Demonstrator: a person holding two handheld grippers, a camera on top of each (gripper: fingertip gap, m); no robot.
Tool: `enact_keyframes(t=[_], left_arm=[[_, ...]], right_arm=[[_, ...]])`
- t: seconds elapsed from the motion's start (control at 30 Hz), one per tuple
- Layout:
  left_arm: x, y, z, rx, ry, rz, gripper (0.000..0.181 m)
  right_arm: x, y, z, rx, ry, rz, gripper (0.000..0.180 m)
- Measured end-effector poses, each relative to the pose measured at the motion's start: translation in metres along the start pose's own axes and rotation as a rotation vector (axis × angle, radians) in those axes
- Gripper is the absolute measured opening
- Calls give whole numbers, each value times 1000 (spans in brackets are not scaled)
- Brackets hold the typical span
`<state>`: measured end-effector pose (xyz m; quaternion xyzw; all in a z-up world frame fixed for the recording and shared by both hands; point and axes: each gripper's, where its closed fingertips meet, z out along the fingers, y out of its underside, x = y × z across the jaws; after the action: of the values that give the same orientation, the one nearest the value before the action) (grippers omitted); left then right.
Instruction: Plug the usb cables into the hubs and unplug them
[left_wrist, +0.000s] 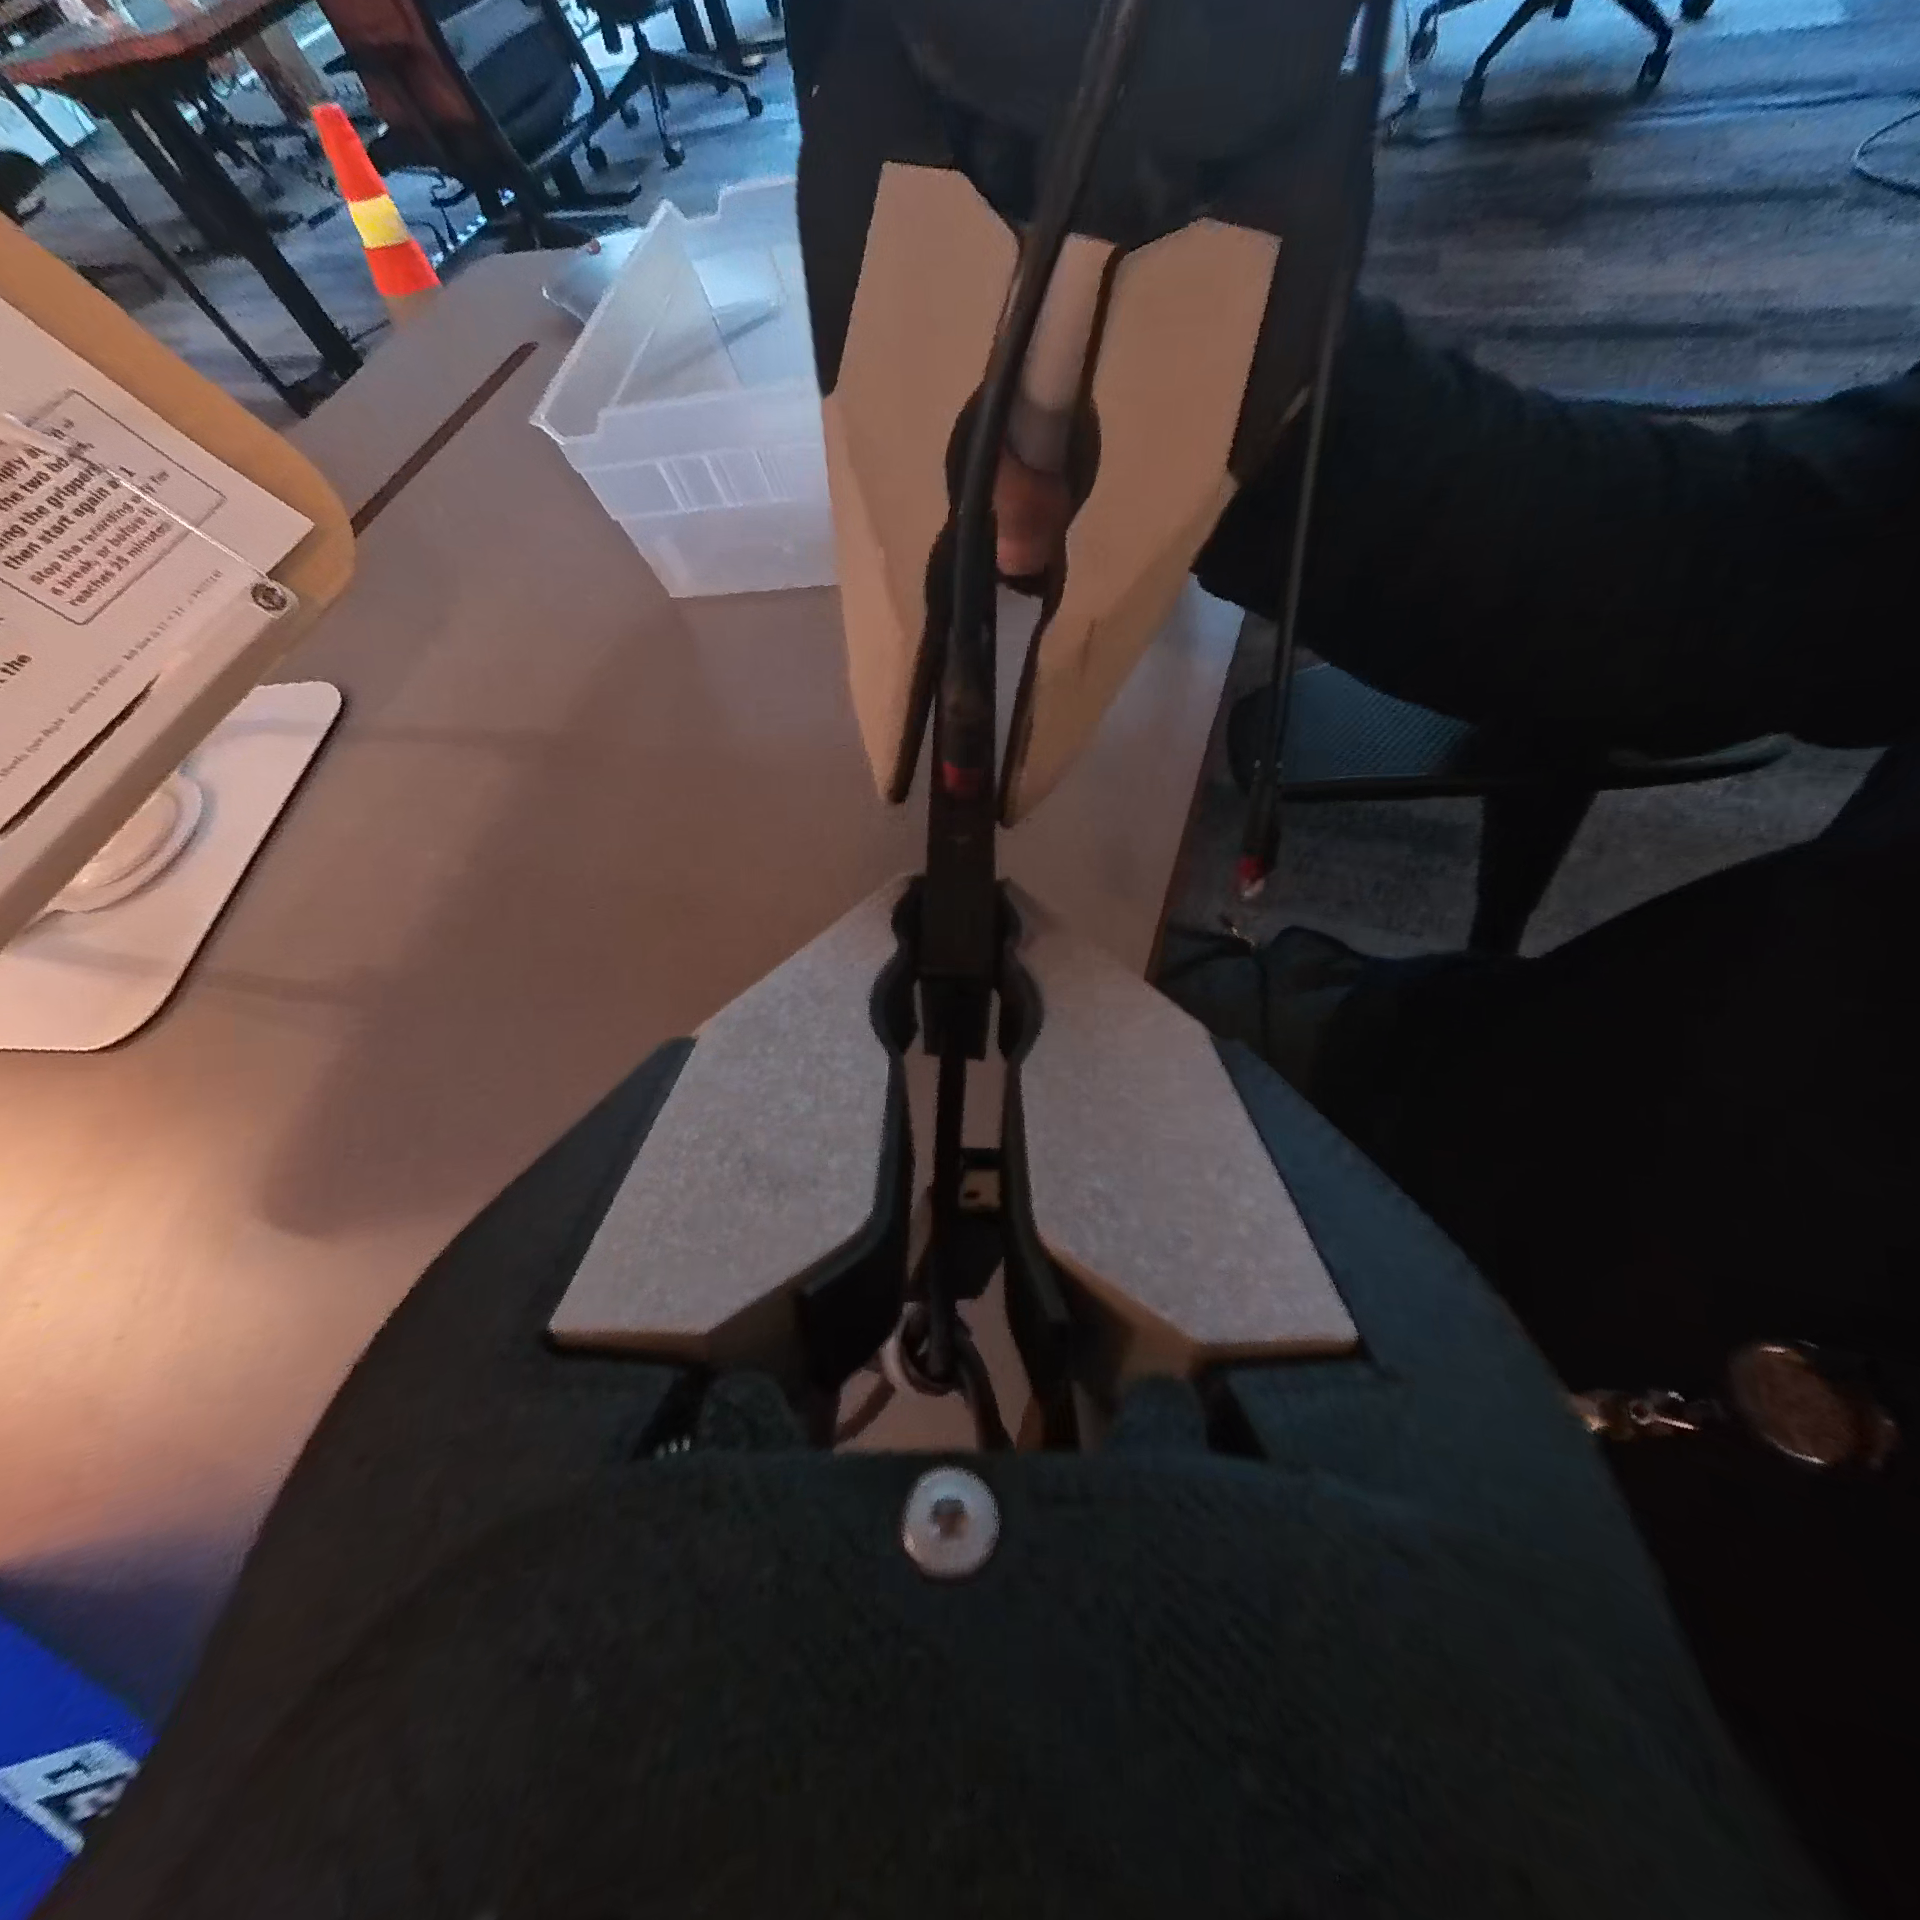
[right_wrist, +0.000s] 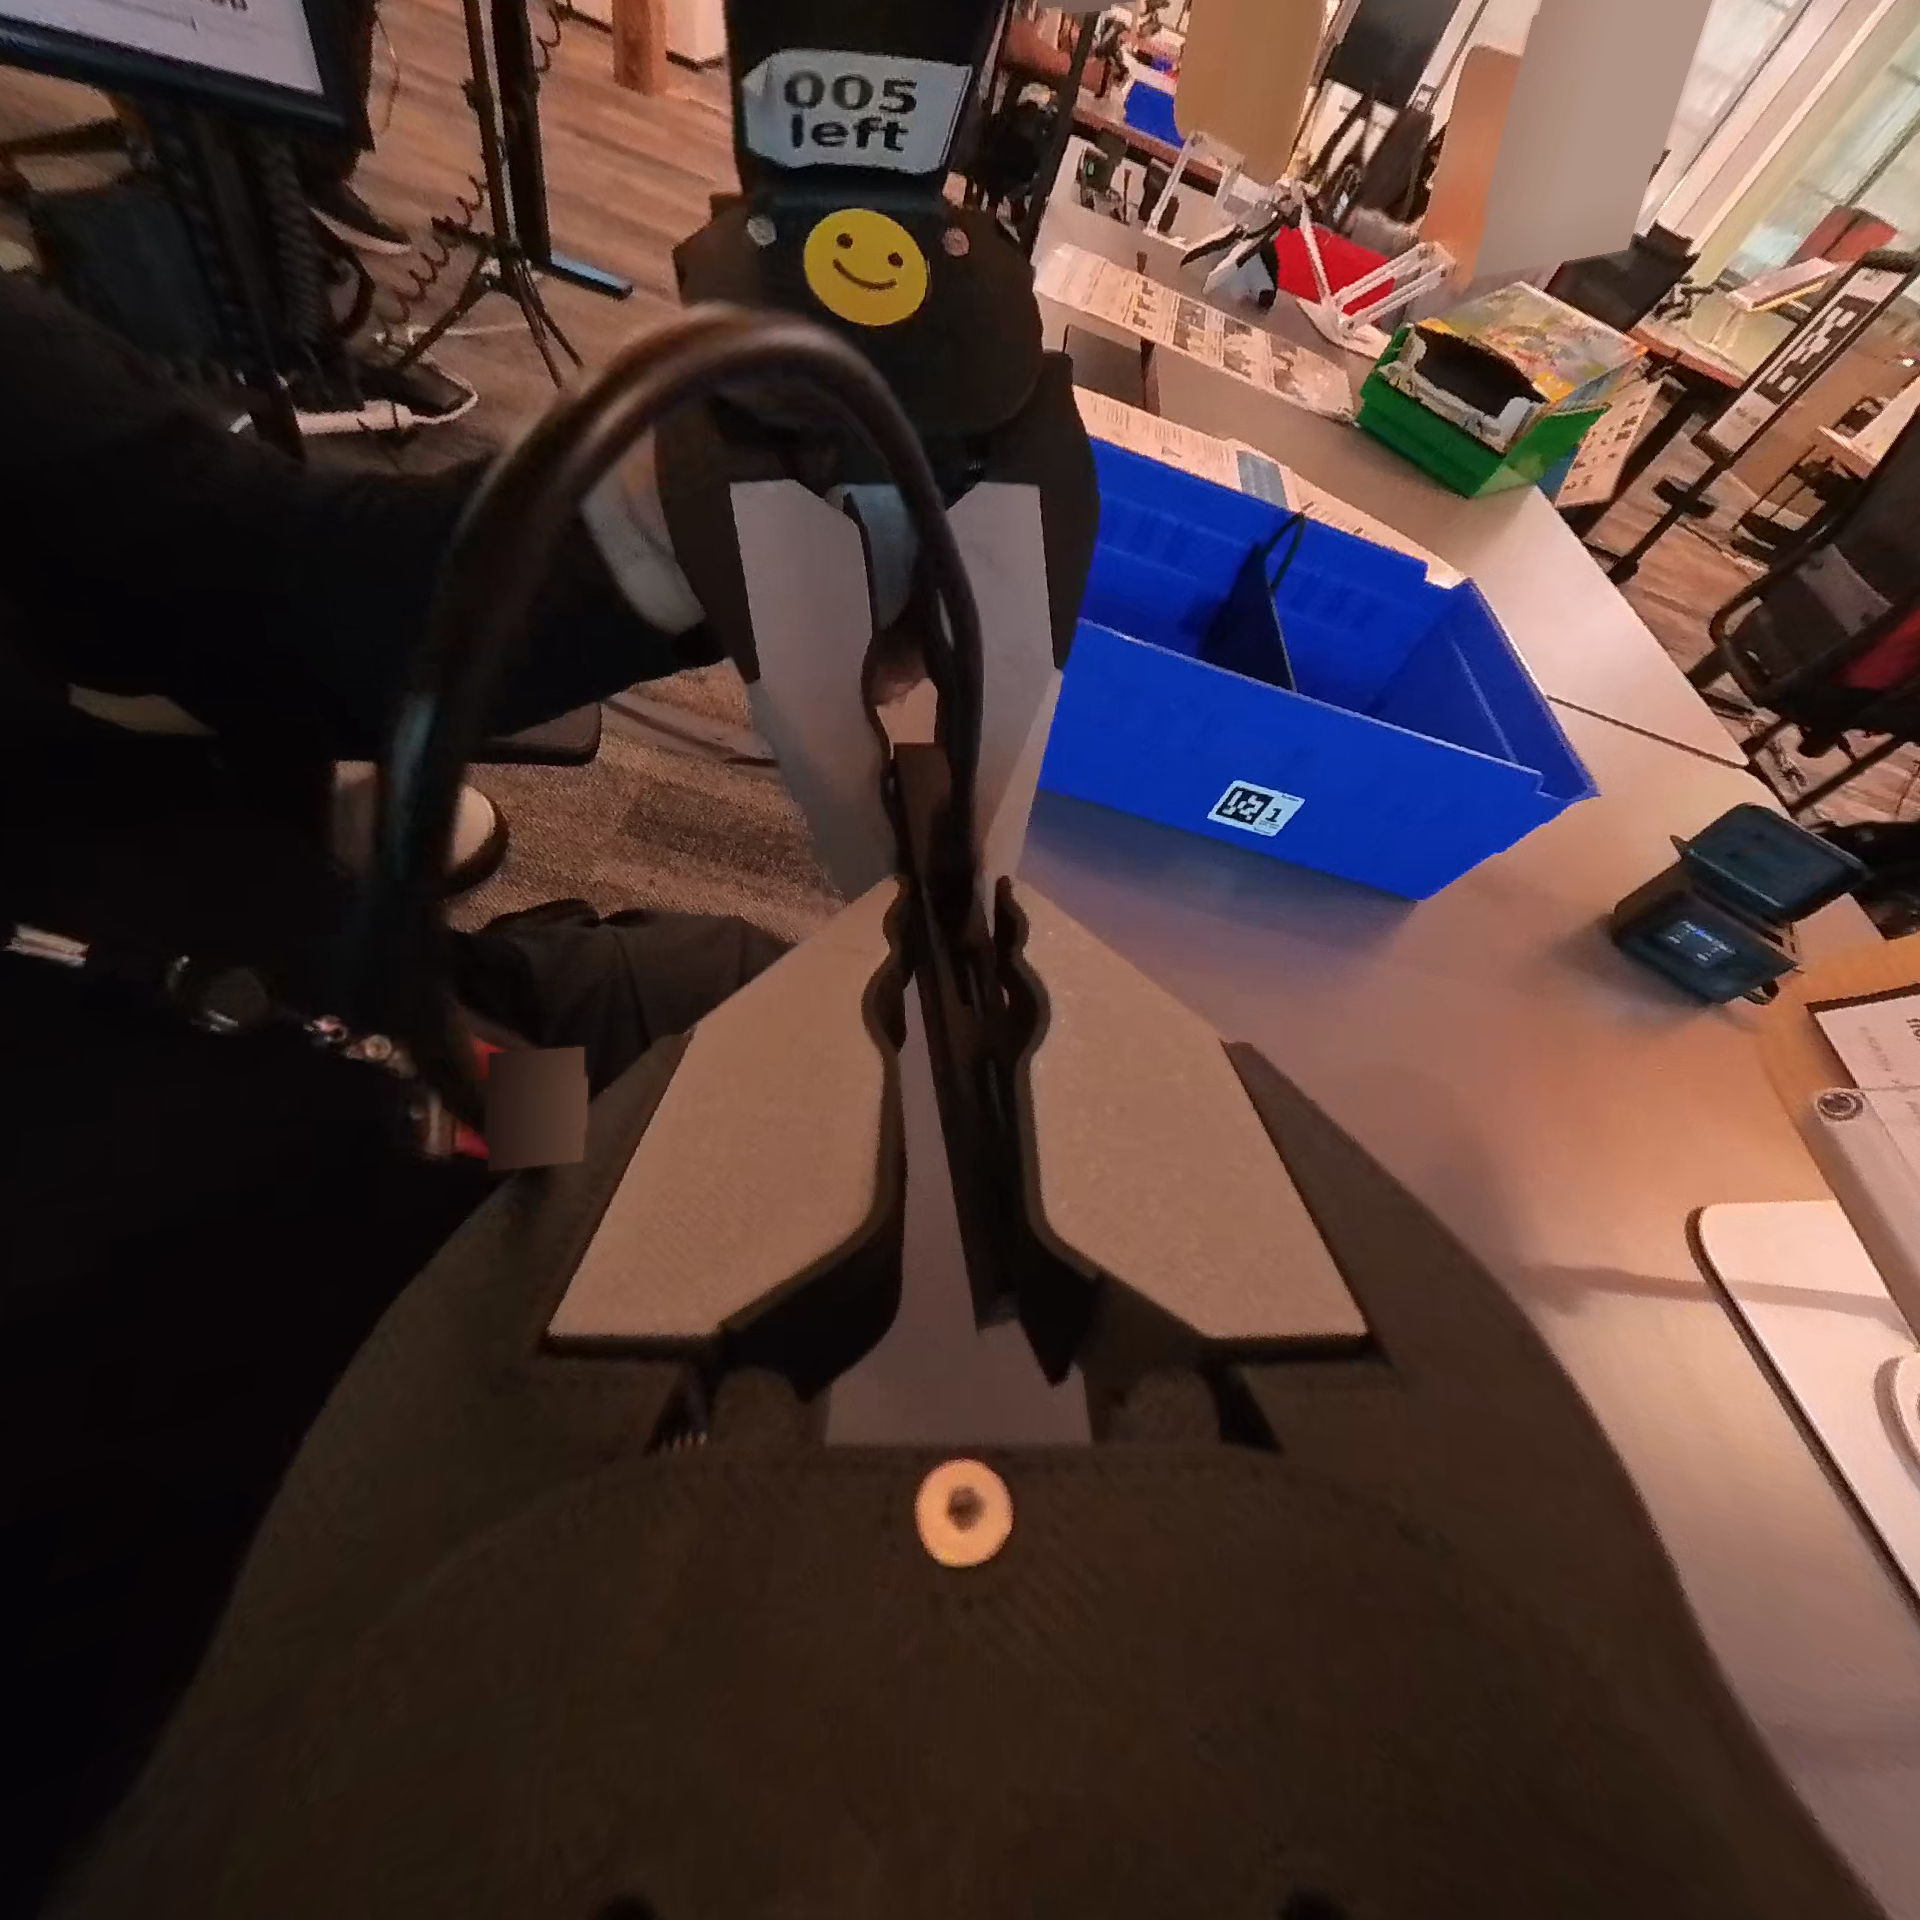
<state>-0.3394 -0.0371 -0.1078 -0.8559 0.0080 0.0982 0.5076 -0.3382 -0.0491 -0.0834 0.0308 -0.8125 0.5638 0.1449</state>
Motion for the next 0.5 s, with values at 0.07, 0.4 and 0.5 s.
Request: enact_keyframes(t=[0.07, 0.4, 0.5], left_arm=[[0, -1, -1, 11, 5, -5, 8], [0, -1, -1, 16, 9, -18, 9], [-1, 0, 0, 9, 5, -24, 9]], right_arm=[[1, -2, -3, 23, -10, 19, 11], [1, -4, -4, 56, -31, 40, 10], [2, -3, -3, 59, -36, 52, 10]])
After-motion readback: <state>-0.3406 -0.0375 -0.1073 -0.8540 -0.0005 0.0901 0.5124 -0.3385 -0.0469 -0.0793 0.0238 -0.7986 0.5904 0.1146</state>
